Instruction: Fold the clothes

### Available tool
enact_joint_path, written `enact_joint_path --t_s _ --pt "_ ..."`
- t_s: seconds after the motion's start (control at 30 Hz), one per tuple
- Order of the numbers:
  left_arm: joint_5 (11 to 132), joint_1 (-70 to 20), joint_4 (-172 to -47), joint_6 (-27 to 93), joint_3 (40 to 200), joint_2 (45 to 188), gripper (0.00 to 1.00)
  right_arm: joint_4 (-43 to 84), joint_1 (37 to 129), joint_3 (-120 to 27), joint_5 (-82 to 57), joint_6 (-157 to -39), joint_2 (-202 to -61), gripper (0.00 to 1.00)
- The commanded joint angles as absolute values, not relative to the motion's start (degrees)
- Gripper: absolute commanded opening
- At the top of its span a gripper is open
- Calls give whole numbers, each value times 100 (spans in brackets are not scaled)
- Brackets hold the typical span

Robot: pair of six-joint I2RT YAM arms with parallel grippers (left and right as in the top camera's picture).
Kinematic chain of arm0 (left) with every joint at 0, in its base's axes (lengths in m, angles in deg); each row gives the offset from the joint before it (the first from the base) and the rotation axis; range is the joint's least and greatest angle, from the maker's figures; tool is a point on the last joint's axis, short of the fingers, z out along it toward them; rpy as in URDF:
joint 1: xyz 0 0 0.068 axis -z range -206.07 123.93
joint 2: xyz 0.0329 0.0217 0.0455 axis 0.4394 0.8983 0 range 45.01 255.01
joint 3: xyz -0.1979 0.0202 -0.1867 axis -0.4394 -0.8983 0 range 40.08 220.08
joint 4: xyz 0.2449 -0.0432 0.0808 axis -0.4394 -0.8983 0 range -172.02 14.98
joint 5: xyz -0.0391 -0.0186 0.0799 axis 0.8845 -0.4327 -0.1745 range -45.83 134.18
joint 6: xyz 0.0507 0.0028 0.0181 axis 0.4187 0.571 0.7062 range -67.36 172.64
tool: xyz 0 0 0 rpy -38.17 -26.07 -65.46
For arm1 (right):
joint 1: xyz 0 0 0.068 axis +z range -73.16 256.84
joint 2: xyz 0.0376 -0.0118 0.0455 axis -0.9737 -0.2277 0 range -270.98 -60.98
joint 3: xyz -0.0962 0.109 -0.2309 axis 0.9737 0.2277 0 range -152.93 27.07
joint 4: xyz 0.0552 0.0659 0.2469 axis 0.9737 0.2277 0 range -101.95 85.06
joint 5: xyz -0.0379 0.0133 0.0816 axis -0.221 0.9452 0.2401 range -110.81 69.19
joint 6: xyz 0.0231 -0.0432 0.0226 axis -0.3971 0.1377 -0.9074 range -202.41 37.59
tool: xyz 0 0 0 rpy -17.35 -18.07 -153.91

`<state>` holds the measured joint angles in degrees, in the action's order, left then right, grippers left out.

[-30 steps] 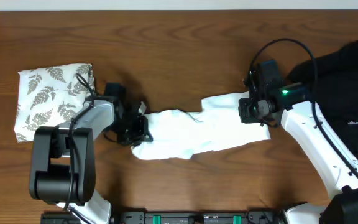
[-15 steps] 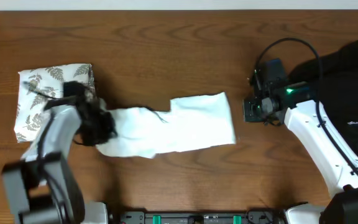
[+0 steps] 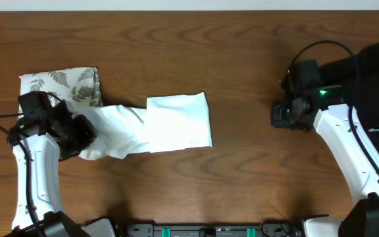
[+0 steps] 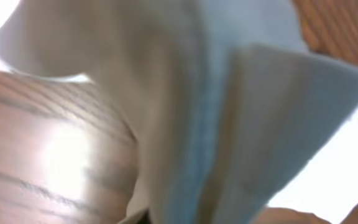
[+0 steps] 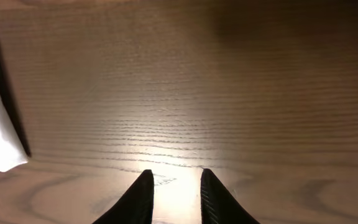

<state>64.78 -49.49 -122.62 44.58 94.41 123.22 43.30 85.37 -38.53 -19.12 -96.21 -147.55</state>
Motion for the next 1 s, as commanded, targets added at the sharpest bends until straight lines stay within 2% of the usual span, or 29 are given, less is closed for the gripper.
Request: enact_joint_path --t_s 0.0,0.27,0.6,0.97 --pt "6563 -4702 -12662 4327 9793 12248 6 4336 8500 -3860 -1925 -9562 -14787 24" --pt "6600 -3893 -13612 3912 10623 12248 6 4452 8500 -3860 -1923 -9562 -14787 24" --pt "6117 -2575 -13164 2515 10850 12248 6 4662 8505 -3860 -1676 -9562 -14787 24" --pt "5627 -1299 -12791 1731 10850 12381 6 4719 8507 -3860 -1409 -9562 -14787 24"
